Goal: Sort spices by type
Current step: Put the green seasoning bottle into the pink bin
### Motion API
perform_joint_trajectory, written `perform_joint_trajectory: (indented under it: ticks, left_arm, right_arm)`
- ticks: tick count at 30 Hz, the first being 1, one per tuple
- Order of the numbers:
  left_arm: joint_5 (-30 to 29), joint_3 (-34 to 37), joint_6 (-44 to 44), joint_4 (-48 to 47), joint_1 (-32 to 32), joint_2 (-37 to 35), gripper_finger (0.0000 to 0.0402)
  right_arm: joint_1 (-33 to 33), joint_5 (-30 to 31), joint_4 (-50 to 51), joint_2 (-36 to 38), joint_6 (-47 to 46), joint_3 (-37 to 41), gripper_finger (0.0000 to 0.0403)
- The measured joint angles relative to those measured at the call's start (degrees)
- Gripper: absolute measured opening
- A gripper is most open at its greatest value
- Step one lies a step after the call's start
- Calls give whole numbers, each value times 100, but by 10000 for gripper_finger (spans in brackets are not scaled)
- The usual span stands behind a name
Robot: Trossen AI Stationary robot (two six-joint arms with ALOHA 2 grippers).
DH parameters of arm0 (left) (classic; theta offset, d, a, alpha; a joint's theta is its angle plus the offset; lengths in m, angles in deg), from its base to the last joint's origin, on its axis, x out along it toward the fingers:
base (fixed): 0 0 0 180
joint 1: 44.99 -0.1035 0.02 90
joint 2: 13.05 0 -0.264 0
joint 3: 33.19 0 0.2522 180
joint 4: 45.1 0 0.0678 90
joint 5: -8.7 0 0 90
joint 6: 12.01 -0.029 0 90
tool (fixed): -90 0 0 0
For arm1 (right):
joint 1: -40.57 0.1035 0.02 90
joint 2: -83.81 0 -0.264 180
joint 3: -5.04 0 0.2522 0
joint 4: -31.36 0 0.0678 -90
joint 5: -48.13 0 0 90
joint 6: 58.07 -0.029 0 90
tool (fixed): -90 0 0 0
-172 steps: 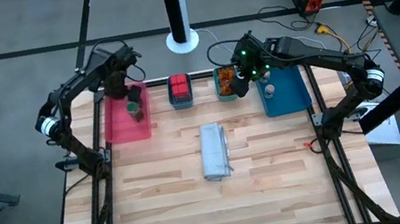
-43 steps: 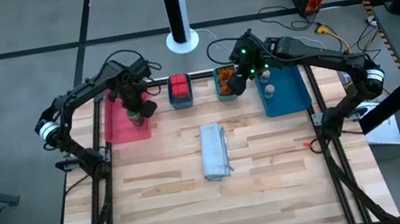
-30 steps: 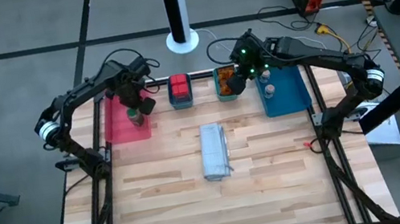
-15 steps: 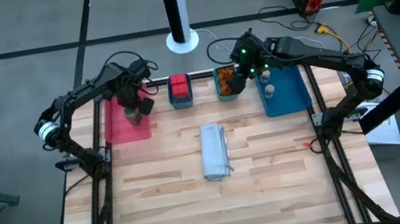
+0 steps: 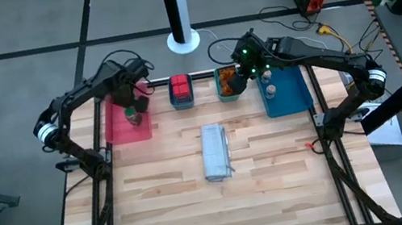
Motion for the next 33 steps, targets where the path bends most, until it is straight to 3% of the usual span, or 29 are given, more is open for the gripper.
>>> perform_joint_trajectory:
  ticks: [2, 5, 10, 15, 20, 27, 33]
  left_arm:
    - [-507, -31, -13, -268, -134, -31, 0]
    - [-614, 15, -10, -251, -396, -32, 0]
    - [-511, 391, -104, -6, -569, 21, 0]
    - [224, 702, -156, 391, -540, 16, 0]
    - [668, 901, 135, 162, -525, 11, 0]
    - [456, 876, 160, 72, -489, 10, 0]
    - [379, 249, -44, -454, -417, -10, 0]
  right_arm:
    - [0, 3, 0, 0, -1, 0, 245]
    - [-2, 3, 0, 0, -1, -1, 249]
    - [-17, 6, 0, 0, -11, 0, 250]
    - [-68, 3, 0, 0, -6, 0, 243]
    - [-170, 2, 0, 0, -5, 0, 246]
    - [-261, 2, -2, 0, -3, 0, 250]
    - [-262, 0, -2, 0, 8, 0, 240]
